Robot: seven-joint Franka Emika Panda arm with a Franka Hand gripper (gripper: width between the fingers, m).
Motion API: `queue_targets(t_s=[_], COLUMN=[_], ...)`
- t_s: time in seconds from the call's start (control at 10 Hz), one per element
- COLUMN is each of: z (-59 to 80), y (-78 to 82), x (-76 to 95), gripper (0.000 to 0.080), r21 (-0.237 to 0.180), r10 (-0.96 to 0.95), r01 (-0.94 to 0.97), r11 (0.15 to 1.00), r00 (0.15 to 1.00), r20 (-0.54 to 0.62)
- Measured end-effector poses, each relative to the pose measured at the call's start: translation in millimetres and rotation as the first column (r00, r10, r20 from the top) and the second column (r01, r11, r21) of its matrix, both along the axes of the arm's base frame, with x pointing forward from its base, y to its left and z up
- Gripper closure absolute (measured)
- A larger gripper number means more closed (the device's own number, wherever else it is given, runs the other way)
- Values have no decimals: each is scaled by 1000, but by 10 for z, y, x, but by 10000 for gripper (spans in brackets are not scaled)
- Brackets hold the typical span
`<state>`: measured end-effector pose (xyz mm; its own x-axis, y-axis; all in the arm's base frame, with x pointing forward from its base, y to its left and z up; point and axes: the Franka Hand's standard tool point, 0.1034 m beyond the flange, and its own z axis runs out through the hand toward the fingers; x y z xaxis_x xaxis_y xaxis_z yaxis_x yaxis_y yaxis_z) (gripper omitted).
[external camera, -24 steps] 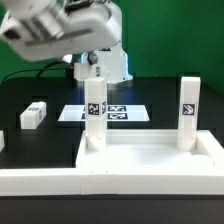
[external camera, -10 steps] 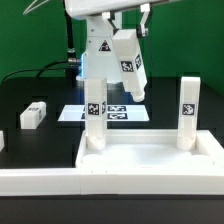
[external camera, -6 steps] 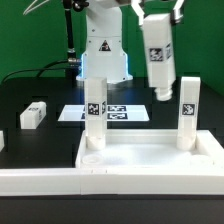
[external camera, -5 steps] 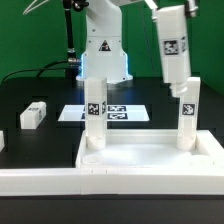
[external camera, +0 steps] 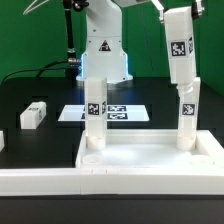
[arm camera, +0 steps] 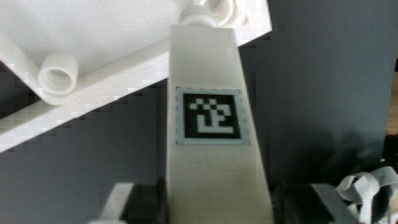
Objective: Assemble desk
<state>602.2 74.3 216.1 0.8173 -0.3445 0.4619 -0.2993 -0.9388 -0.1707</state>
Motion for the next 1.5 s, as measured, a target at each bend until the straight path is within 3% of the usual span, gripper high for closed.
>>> queue_targets(t_s=[0.2,0.3,0.8,1.0,1.5], z=[-93,-148,-178,-332,-591], y=[99,172,204,246,313], x=[244,275,251,302,278], gripper=[512,512,512,512,512], r21=[-67,-106,-95,-135,-120], r10=[97,173,174,228,208], r01=[-96,-169,-170,-219,-202], r11=[993,980,981,966,972], r00=[995,984,984,972,978], r20=[15,30,32,55,36])
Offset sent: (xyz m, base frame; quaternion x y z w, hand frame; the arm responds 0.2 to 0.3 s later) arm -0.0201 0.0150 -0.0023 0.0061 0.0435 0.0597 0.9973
